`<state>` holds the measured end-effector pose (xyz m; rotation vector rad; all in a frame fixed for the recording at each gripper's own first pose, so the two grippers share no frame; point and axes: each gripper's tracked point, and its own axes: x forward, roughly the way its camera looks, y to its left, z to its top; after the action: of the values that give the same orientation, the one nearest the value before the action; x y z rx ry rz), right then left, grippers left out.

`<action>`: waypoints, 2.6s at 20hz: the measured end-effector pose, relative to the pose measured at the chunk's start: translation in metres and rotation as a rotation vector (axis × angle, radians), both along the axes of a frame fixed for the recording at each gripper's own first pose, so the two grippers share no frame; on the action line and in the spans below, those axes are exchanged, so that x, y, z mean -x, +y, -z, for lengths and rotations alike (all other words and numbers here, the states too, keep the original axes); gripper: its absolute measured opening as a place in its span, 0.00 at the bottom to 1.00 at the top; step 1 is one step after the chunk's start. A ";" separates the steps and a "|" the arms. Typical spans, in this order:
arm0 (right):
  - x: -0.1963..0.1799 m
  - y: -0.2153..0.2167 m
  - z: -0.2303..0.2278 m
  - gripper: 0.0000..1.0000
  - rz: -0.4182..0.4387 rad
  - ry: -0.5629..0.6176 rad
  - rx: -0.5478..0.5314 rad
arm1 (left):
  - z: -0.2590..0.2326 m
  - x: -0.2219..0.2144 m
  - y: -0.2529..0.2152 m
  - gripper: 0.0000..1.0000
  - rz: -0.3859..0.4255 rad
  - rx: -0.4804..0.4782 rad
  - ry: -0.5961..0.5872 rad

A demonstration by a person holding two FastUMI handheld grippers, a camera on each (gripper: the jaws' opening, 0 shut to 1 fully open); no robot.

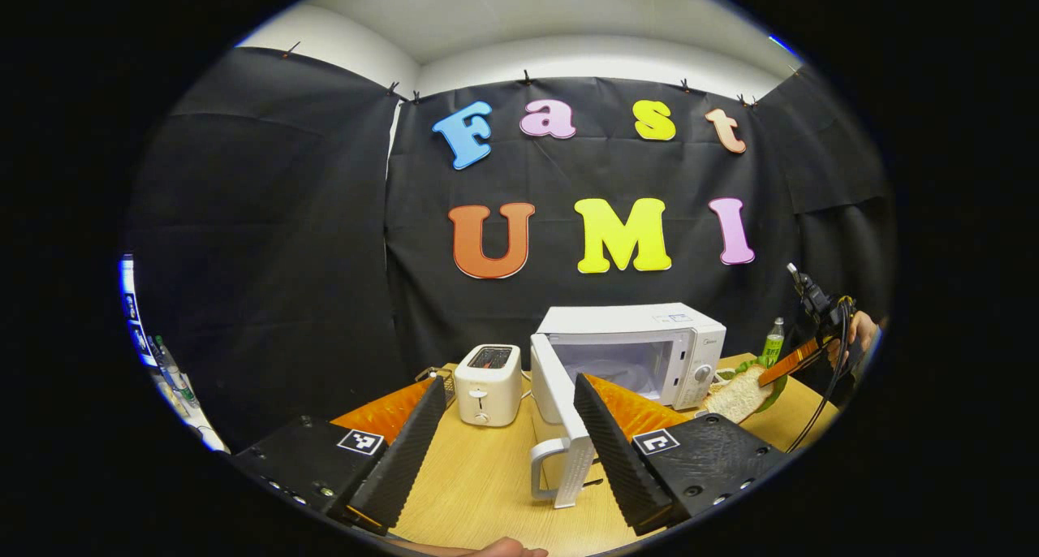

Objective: Open the microwave oven with the left hand, put the food in, and close the microwave oven.

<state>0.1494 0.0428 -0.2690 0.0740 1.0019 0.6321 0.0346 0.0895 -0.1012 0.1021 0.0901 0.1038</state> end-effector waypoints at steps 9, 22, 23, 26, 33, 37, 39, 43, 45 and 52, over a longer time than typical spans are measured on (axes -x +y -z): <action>0.027 0.061 0.005 0.25 -0.206 -0.360 0.310 | 0.007 0.008 0.007 0.95 0.022 -0.005 -0.014; -0.071 0.160 0.045 0.25 0.007 -0.620 0.239 | 0.023 0.008 0.025 0.95 0.023 -0.015 -0.014; -0.081 0.165 0.046 0.24 0.035 -0.639 0.230 | 0.022 0.008 0.025 0.95 0.027 -0.007 -0.015; -0.105 0.186 0.052 0.25 0.108 -0.663 0.185 | 0.019 0.007 0.027 0.95 0.032 -0.003 -0.024; -0.167 0.225 0.069 0.33 0.446 -0.526 -0.103 | 0.024 0.002 0.028 0.85 0.061 0.026 0.002; -0.192 0.234 0.081 0.33 0.702 -0.447 -0.255 | 0.024 0.003 0.043 0.84 0.042 0.030 0.018; -0.196 0.239 0.087 0.33 0.800 -0.424 -0.301 | 0.023 0.001 0.053 0.95 0.023 0.025 0.016; -0.207 0.244 0.105 0.34 1.012 -0.357 -0.439 | 0.025 0.002 0.060 0.95 0.011 0.028 0.027; -0.213 0.244 0.118 0.27 1.084 -0.310 -0.504 | 0.029 0.002 0.067 0.95 0.001 0.017 0.032; -0.223 0.252 0.146 0.27 1.173 -0.210 -0.624 | 0.043 -0.003 0.083 0.95 -0.019 0.023 0.058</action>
<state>0.3723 0.2953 -0.4148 1.0425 0.3870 -0.1635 0.0374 0.1727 -0.1441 0.0818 0.1503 0.1187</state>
